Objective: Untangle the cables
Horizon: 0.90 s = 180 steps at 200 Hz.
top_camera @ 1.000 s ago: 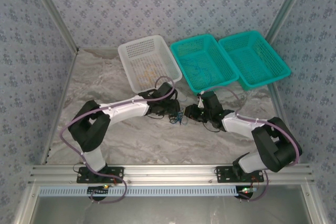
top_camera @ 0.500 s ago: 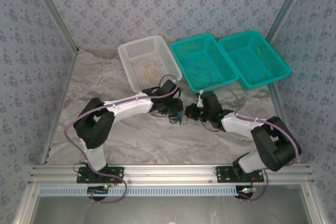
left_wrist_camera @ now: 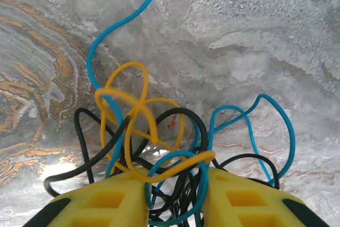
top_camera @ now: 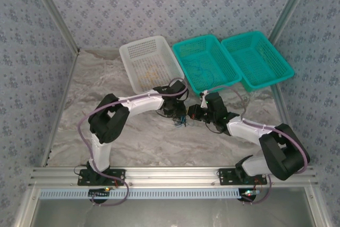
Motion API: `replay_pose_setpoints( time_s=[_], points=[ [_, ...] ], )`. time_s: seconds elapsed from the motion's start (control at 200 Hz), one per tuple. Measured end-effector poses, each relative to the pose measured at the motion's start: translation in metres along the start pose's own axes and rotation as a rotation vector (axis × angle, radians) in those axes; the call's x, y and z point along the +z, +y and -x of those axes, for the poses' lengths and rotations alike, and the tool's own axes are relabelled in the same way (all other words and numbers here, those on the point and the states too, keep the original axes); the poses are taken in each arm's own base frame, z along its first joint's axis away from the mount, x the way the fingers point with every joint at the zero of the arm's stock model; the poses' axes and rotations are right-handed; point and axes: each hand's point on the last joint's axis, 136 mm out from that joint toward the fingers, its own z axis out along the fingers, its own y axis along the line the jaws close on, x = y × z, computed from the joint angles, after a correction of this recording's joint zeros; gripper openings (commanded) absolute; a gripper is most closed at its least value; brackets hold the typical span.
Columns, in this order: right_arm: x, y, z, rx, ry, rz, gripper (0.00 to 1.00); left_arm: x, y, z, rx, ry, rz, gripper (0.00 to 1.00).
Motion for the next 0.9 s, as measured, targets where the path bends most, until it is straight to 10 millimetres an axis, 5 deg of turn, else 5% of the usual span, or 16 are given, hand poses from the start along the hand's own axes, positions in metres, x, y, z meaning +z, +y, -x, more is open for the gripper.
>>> replay_pose_setpoints(
  time_s=[0.46, 0.899],
  points=[
    [-0.031, 0.014, 0.028, -0.052, -0.119, 0.036, 0.0, 0.0, 0.0, -0.002, 0.005, 0.017, 0.002, 0.0],
    [-0.07, 0.002, 0.053, -0.055, -0.247, 0.011, 0.0, 0.0, 0.001, -0.003, 0.002, 0.019, 0.005, 0.0]
  ],
)
